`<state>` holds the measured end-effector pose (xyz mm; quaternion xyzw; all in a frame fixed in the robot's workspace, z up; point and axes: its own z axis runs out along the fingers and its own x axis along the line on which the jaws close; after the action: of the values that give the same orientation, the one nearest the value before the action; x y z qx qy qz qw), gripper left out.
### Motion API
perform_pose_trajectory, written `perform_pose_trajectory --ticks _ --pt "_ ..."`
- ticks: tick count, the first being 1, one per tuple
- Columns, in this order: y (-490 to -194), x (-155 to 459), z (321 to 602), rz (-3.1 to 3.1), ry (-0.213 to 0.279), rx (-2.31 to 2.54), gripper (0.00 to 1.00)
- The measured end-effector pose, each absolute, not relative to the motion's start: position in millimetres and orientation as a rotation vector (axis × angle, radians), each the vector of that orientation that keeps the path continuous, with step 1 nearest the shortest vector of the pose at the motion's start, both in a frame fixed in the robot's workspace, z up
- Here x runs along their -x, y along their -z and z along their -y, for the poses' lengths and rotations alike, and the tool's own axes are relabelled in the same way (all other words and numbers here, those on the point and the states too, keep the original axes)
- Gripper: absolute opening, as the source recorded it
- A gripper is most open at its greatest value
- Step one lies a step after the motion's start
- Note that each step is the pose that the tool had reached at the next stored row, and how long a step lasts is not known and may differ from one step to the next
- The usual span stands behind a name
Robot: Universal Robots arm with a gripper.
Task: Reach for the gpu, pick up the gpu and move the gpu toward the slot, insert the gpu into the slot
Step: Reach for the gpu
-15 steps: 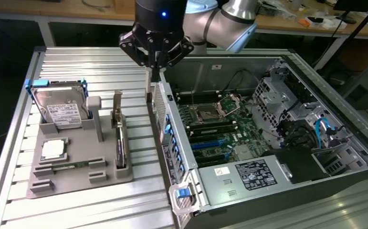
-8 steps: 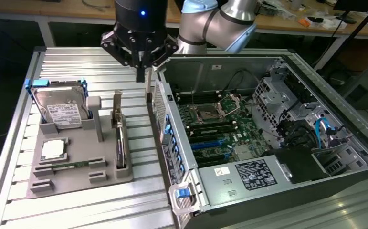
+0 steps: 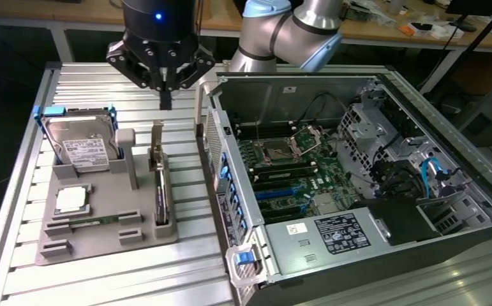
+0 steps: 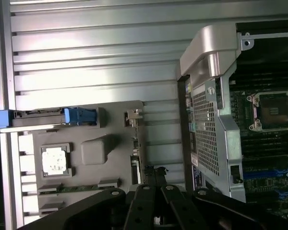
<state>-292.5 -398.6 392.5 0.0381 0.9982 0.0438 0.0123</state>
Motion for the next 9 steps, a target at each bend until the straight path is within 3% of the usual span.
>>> perform_pose_trajectory --ticks 9 --pt "-392.3 309.8 398.6 -3.112 -0.143 -0.119 0.11"
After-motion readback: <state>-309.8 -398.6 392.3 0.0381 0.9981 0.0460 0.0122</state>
